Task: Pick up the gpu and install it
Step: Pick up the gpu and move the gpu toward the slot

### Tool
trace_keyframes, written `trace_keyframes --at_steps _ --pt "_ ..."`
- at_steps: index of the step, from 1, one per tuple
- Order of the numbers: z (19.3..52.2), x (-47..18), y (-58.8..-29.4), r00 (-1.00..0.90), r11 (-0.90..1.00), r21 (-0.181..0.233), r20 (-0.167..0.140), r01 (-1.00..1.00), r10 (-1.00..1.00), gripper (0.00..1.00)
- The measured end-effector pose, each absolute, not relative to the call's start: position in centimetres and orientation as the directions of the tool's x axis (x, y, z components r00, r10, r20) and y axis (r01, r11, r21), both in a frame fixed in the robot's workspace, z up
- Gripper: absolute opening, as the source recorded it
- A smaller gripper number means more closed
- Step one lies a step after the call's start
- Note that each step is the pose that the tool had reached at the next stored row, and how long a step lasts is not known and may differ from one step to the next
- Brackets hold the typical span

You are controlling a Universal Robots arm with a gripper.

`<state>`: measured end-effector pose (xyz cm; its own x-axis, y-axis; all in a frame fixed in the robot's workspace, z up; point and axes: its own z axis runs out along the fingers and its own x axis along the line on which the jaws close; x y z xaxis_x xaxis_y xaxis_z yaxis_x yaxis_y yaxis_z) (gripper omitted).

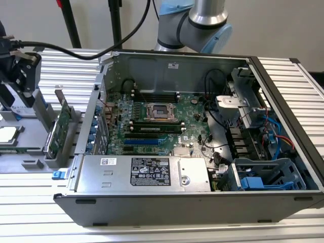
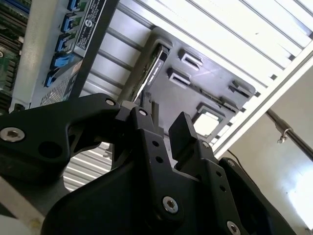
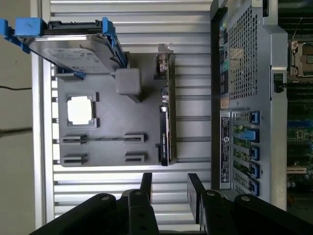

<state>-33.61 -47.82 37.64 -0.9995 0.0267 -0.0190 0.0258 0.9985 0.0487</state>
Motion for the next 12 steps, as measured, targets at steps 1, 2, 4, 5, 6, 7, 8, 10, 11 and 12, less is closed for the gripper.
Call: trace_keyframes --at_steps 1,2,4,5,6,7,8,10,11,12 --pt "37.60 -33.61 -47.82 -0.999 0.998 0.049 -0.019 0.025 0.026 1.00" --pt "37.56 -33.61 -47.82 -0.999 0.999 0.049 -0.019 0.025 0.026 1.00" --pt "37.47 -33.61 -47.82 -1.000 0.999 0.049 -0.019 0.024 0.025 1.00" --pt "37.42 -33.61 -47.82 -1.000 0.999 0.049 -0.019 0.024 0.025 1.00" --pt "37.38 -33.61 -47.82 -1.000 0.999 0.049 -0.019 0.024 0.025 1.00" --pt "37.34 -33.61 -47.82 -1.000 0.999 0.049 -0.019 0.023 0.024 1.00" --pt "37.29 -33.61 -47.82 -1.000 0.999 0.049 -0.019 0.023 0.024 1.00" --pt "37.20 -33.61 -47.82 -1.000 0.999 0.049 -0.019 0.022 0.023 1.00" --pt "37.15 -33.61 -47.81 -1.000 0.999 0.049 -0.019 0.022 0.023 1.00" --pt "37.11 -33.61 -47.82 -1.000 0.999 0.049 -0.019 0.021 0.022 1.00"
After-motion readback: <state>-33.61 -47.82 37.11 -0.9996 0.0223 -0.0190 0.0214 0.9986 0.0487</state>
